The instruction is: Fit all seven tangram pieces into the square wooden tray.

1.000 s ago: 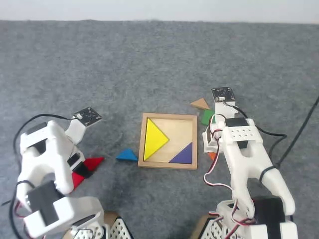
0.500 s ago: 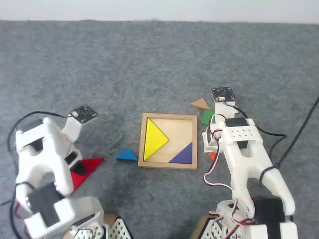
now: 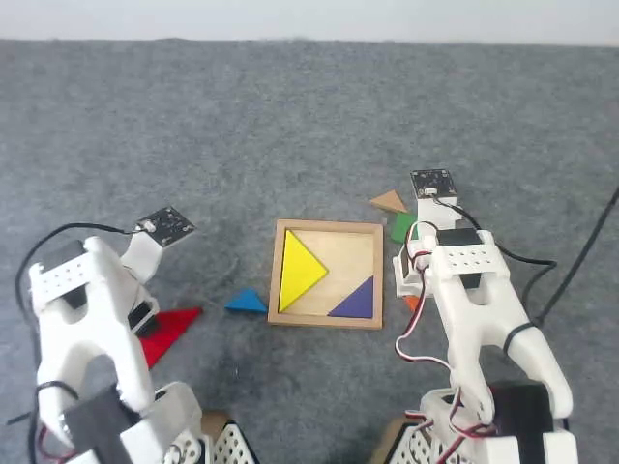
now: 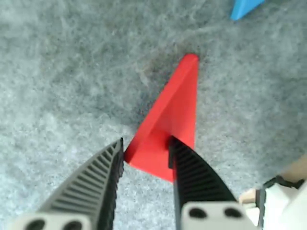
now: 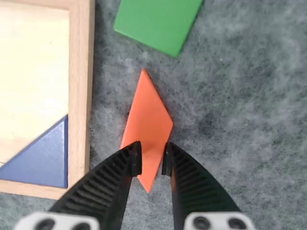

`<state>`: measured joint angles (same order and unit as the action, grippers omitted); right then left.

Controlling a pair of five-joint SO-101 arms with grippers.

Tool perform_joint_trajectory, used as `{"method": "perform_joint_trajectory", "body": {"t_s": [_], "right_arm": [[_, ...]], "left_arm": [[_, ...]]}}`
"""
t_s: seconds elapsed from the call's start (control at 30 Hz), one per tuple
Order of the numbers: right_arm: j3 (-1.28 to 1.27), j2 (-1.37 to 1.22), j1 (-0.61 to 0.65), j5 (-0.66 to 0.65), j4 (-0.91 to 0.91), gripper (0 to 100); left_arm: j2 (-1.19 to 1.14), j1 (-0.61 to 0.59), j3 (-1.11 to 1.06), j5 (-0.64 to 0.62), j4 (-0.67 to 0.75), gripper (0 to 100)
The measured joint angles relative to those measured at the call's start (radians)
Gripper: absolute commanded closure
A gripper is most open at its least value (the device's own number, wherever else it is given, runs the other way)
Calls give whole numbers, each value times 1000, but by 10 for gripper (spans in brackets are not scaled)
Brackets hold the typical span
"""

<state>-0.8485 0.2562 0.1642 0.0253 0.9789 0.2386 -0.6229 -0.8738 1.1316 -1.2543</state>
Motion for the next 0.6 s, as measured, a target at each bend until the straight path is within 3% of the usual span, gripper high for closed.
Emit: {"method": "perform_joint_trajectory", "body": {"t_s": [0.6], "right_arm": [[0, 0, 0, 0, 0, 901]], "left_arm": [[15, 0, -9, -2, -2, 991]]}}
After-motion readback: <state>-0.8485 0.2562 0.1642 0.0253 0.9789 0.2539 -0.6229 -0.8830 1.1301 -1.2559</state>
